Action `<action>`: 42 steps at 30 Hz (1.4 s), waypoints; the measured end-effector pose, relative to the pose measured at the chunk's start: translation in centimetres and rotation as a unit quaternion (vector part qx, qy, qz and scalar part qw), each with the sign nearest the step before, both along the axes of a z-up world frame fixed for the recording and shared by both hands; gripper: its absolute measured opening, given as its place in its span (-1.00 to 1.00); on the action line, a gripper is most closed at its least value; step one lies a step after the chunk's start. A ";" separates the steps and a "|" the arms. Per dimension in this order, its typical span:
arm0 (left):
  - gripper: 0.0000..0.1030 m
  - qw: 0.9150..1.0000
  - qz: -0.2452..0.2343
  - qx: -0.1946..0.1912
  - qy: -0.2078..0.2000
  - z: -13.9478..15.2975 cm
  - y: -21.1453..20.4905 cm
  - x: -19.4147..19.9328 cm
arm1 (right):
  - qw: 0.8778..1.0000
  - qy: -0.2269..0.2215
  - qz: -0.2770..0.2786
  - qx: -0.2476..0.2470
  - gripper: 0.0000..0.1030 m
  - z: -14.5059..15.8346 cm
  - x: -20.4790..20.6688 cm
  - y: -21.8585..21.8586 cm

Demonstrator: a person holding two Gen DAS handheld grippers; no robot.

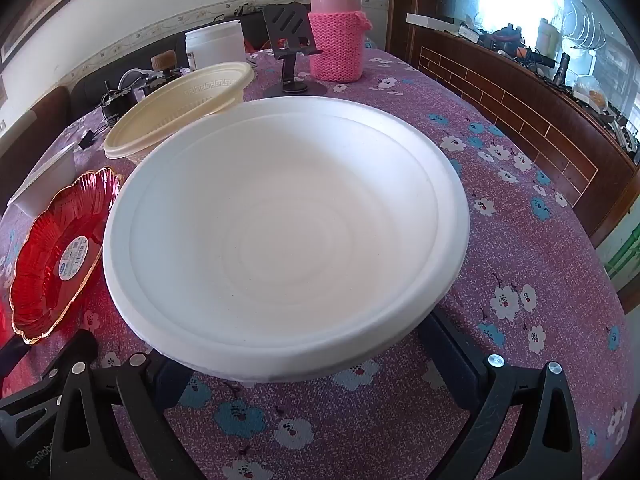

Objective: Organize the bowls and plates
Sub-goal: 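Move both grippers toward the red scalloped plate with the sticker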

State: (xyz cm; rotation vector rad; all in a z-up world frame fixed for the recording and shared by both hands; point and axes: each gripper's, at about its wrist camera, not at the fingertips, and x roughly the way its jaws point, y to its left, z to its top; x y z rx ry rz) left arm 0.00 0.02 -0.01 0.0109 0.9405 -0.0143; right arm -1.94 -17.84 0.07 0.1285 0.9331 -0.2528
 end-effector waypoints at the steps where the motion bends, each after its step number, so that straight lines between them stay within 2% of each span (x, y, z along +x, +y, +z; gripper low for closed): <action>1: 1.00 1.000 0.000 0.000 0.000 0.0 0.0 0.0 | 1.000 0.001 0.000 -0.001 0.98 0.0 0.0 0.0; 29: 1.00 1.000 0.012 0.001 0.002 0.1 0.2 -0.4 | 1.000 -0.002 0.000 0.001 0.98 0.0 0.0 0.0; 33: 1.00 1.000 0.004 0.004 0.011 0.2 0.2 -0.7 | 1.000 -0.002 0.000 0.001 0.98 0.0 0.0 0.0; 38: 1.00 0.999 -0.030 0.004 0.041 0.3 0.3 -0.7 | 1.000 -0.002 0.000 0.001 0.98 0.0 0.0 0.0; 42: 1.00 0.999 -0.027 0.003 0.033 0.2 0.3 -1.4 | 1.000 -0.002 -0.003 0.003 0.98 -0.1 0.1 0.1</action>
